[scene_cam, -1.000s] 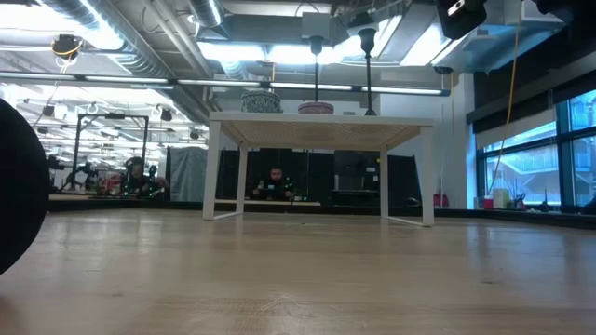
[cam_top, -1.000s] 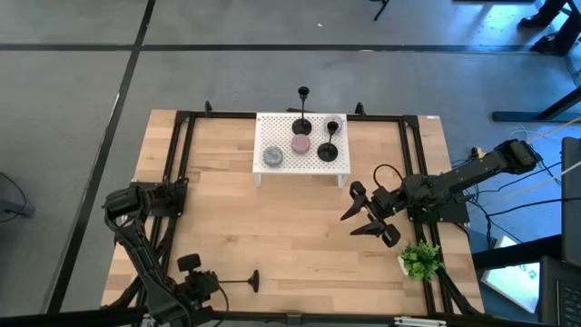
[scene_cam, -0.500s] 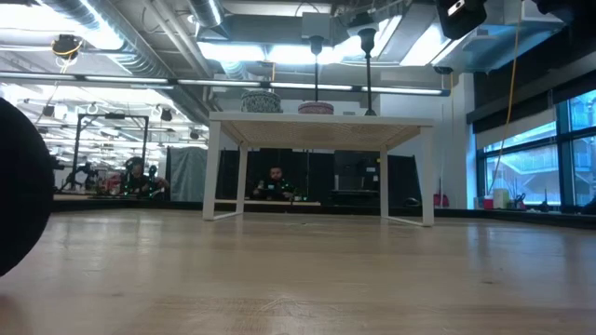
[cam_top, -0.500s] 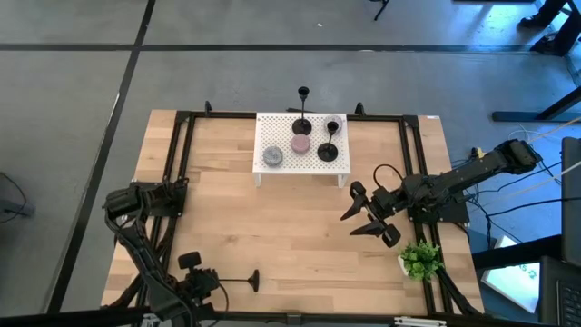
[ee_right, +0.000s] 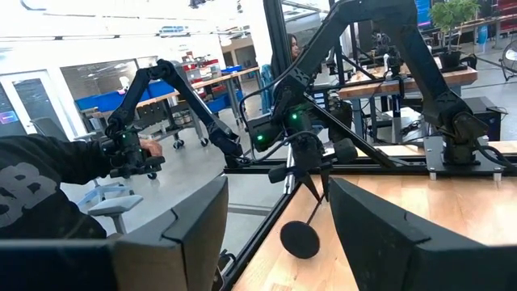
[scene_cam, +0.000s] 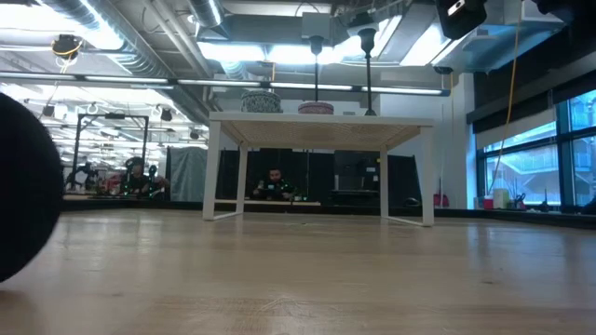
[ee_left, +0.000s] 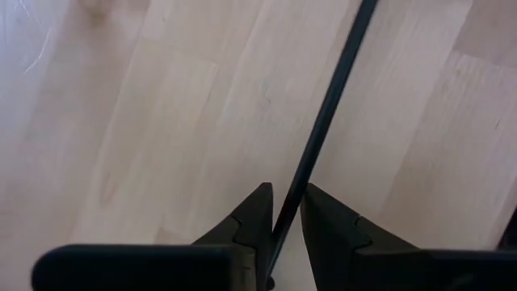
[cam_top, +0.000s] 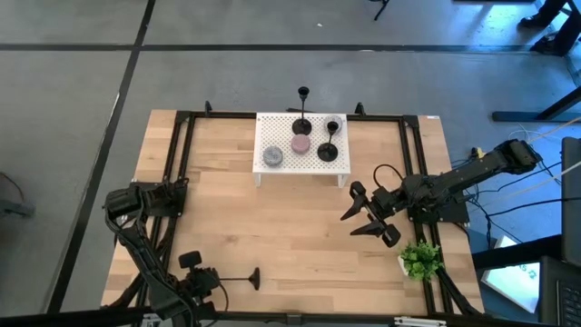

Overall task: Pick & Place candle stick holders
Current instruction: Put the black candle holder on the shelf

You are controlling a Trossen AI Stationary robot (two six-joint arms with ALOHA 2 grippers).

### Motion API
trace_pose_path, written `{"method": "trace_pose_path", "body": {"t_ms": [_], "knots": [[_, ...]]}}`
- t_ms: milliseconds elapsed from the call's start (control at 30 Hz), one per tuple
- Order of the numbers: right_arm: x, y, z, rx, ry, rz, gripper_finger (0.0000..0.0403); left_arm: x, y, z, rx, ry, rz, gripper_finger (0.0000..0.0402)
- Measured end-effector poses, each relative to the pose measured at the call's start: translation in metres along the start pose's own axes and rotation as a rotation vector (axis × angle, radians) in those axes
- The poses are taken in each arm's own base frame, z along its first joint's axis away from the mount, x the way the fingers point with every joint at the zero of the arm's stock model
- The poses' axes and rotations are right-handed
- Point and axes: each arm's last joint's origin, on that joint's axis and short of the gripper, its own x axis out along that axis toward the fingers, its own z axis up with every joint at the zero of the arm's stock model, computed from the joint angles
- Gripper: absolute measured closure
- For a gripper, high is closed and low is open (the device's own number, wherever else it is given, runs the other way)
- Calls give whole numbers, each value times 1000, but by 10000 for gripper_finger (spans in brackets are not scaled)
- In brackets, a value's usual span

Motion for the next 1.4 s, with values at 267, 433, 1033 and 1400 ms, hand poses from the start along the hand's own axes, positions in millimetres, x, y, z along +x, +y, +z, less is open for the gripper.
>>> {"method": "trace_pose_path", "body": {"t_ms": [267, 433, 1033, 1400], "knots": [[0, 0, 0, 0, 0, 0, 183, 0, 0, 0, 6, -7, 0, 361], [0, 0, 0, 0, 0, 0, 183, 0, 0, 1, 7, -11, 1, 380], [0, 0, 0, 0, 0, 0, 183, 14, 8, -5, -51, -17, -3, 392], [0, -1, 0, 5, -13, -47, 183, -18, -10, 16, 0, -32, -14, 394]]}}
